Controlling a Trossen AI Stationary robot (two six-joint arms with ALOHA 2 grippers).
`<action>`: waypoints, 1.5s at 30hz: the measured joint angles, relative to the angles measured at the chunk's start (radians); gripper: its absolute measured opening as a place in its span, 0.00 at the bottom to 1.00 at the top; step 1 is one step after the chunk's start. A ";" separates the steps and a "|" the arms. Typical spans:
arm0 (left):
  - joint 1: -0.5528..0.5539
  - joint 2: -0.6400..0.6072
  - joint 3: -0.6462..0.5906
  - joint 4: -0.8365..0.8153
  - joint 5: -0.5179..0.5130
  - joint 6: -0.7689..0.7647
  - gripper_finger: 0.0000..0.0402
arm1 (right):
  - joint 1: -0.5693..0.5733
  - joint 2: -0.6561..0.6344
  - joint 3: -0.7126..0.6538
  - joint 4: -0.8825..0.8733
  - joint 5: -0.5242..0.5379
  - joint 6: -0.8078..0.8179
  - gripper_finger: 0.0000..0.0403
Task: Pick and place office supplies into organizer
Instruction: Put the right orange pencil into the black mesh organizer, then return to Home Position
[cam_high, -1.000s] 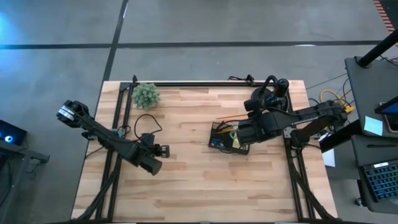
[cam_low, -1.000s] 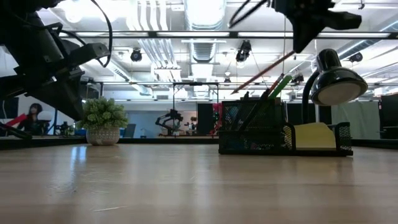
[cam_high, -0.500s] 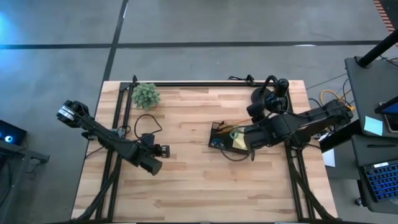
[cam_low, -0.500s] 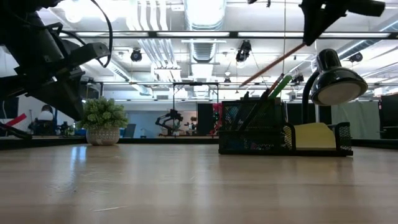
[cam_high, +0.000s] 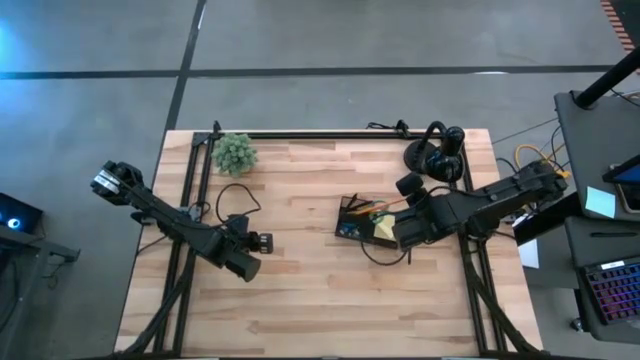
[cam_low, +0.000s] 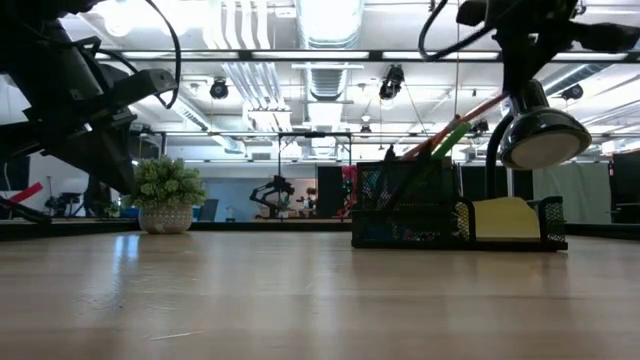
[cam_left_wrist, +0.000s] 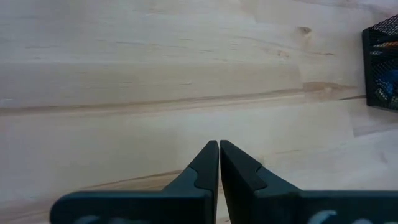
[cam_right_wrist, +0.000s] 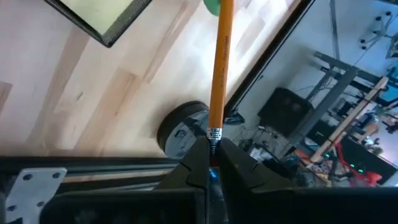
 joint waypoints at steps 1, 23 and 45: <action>0.000 0.000 0.000 0.000 0.000 0.000 0.00 | 0.000 0.005 0.000 -0.001 0.003 0.000 0.03; 0.000 0.031 -0.003 0.008 -0.024 0.000 0.00 | 0.003 0.098 0.095 0.071 0.152 -0.179 0.16; 0.026 0.000 0.022 0.483 -0.130 0.456 0.00 | 0.053 0.021 0.427 0.013 -0.064 0.952 0.42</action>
